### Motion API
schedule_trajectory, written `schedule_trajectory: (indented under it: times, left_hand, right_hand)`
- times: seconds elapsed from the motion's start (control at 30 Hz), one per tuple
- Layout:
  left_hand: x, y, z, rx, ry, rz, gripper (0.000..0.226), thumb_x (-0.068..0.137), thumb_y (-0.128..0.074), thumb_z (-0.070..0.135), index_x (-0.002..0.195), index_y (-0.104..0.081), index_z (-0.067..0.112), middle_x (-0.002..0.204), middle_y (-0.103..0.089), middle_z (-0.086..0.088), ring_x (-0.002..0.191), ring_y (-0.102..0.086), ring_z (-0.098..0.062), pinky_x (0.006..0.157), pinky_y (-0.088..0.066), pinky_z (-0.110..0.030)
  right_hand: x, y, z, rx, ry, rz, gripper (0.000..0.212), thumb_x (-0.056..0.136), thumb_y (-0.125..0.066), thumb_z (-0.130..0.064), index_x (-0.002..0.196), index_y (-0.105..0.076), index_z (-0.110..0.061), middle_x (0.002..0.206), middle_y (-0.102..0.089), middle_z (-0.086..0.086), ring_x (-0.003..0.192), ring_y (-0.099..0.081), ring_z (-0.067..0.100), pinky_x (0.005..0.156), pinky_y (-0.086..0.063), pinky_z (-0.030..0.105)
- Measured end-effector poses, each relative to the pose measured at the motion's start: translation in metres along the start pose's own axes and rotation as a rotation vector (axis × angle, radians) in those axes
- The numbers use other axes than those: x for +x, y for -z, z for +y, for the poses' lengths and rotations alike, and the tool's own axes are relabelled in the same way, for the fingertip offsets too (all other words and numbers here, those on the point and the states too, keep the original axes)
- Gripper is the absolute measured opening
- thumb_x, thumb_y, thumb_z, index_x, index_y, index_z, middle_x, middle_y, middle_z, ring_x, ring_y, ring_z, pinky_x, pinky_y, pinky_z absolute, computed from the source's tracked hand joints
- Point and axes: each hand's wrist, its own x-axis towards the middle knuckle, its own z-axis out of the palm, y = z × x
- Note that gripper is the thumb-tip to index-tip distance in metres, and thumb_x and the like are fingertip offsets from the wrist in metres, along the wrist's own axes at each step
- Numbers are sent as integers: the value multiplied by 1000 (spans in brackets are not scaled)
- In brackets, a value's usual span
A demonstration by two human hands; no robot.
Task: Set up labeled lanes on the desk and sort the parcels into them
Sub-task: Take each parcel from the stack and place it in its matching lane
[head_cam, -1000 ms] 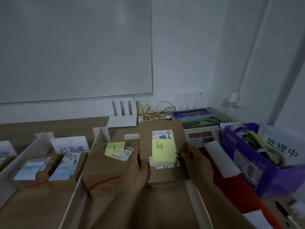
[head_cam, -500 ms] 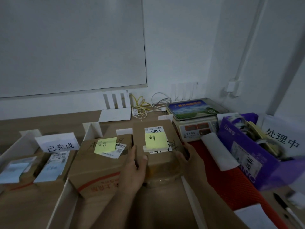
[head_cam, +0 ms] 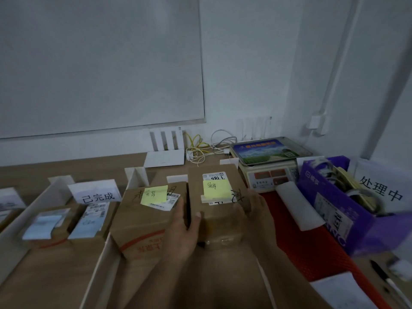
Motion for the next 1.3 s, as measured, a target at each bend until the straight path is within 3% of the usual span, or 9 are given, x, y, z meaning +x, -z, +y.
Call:
schedule_trajectory:
  times: [0.1,0.17,0.27,0.33,0.5,0.63,0.77,0.93,1.3]
  left_hand:
    - [-16,16,2,-30,23,37,66,87,-49,55,145,-19,43,150,-32,14,134,-37,-11,107,-39,-40]
    - [-30,28,1,-9,18,84,67,91,-49,49,148,-18,36,152,-31,8,134,-39,-15,106,-40,-39]
    - [-54,51,-2,-1,11,164,68,92,-50,45,150,-17,30,152,-31,5,132,-40,-13,107,-40,-38]
    - [-74,70,-6,-5,-20,218,68,90,-50,50,149,-21,30,150,-34,7,132,-36,-6,109,-36,-32]
    - [-139,129,-21,48,-5,386,62,93,-53,39,147,-24,32,136,-36,28,120,-32,14,92,-30,-1]
    - [-199,176,-49,109,114,510,62,92,-53,40,147,-26,30,146,-41,5,128,-44,-16,100,-38,-27]
    - [-265,231,-83,162,173,649,62,91,-53,42,146,-31,25,148,-37,3,133,-39,-14,107,-39,-42]
    - [-346,320,-114,179,214,758,58,92,-53,41,144,-35,24,151,-33,1,137,-34,-16,110,-34,-43]
    - [-526,506,-192,277,354,1038,60,89,-58,39,143,-38,21,151,-33,-2,138,-31,-16,111,-33,-42]
  right_hand:
    - [-16,-1,-17,-65,89,51,50,88,-53,-41,129,-51,-12,133,-52,8,121,-51,24,87,-48,32]
    - [-27,1,-30,-113,158,119,43,87,-61,-22,125,-51,-7,128,-55,14,116,-54,29,85,-50,32]
    - [-47,2,-53,-42,178,-23,52,90,-58,-17,140,-42,-13,145,-41,9,134,-38,25,109,-33,34]
    - [-65,-3,-70,-44,192,-126,57,93,-55,-23,145,-35,-13,152,-33,7,140,-27,22,114,-21,32]
    - [-134,-19,-121,-17,302,-179,50,92,-57,-29,138,-47,-11,146,-43,9,134,-39,28,109,-35,41]
    - [-196,-38,-157,-61,490,-225,40,86,-56,-27,121,-63,-9,131,-57,11,120,-53,34,99,-42,47]
    - [-265,-57,-200,-43,553,-332,41,88,-54,-28,127,-60,-14,139,-51,3,128,-47,27,105,-34,41]
    - [-353,-85,-278,-49,628,-466,43,95,-48,-31,137,-49,-20,148,-37,-3,137,-32,17,113,-23,33]
    - [-572,-166,-431,113,891,-618,39,95,-50,-33,133,-53,-22,146,-40,-3,134,-35,16,108,-27,35]
